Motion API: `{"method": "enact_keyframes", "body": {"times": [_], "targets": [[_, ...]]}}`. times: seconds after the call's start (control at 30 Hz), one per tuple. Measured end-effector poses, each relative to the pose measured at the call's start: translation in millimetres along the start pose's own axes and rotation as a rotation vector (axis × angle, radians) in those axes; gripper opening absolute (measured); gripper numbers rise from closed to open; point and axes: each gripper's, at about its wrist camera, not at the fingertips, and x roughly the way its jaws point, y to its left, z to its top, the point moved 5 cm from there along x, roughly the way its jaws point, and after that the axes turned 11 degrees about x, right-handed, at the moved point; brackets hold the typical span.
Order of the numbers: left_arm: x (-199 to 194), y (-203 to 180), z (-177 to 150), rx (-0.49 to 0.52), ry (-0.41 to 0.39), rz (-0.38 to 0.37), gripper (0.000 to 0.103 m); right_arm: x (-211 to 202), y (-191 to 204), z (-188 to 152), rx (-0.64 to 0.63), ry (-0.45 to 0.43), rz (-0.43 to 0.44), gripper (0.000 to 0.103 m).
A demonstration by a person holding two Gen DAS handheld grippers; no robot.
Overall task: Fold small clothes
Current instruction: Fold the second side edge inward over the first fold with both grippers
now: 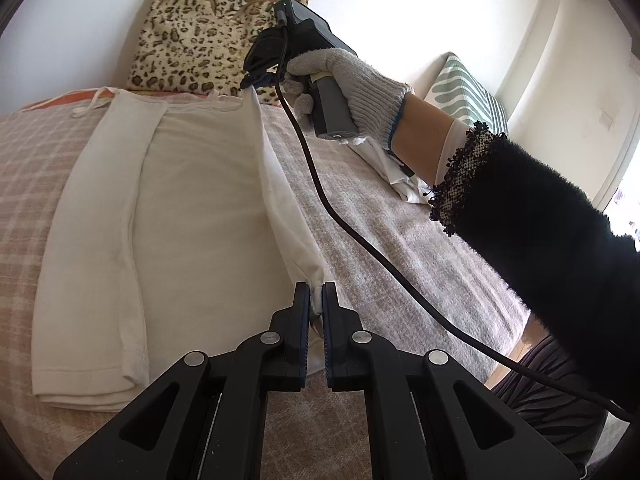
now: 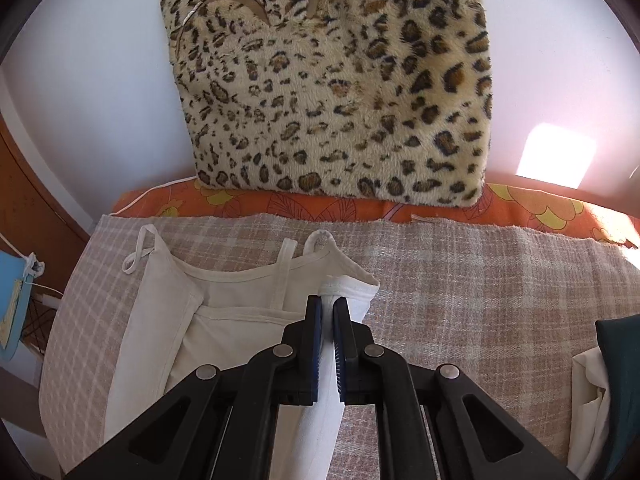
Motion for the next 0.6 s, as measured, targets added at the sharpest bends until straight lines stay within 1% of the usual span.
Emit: {"method": "enact_keyframes", "body": {"times": [0.13,0.33,0.6], "targets": [[-11,11,-4,-0.024,-0.024,0.034,0.005,4,24,-2,-0.045,-0.002,-0.02,0.004],[-20,21,-14,-0.04,-0.034,0.08,0.005,19,50,-6,-0.085,0.006,-0.041,0.004],[-21,34,-25,-0.08,-0.024,0.102,0.005,45,91,-19,-0.167,0.032,-0.067,0.004]]}}
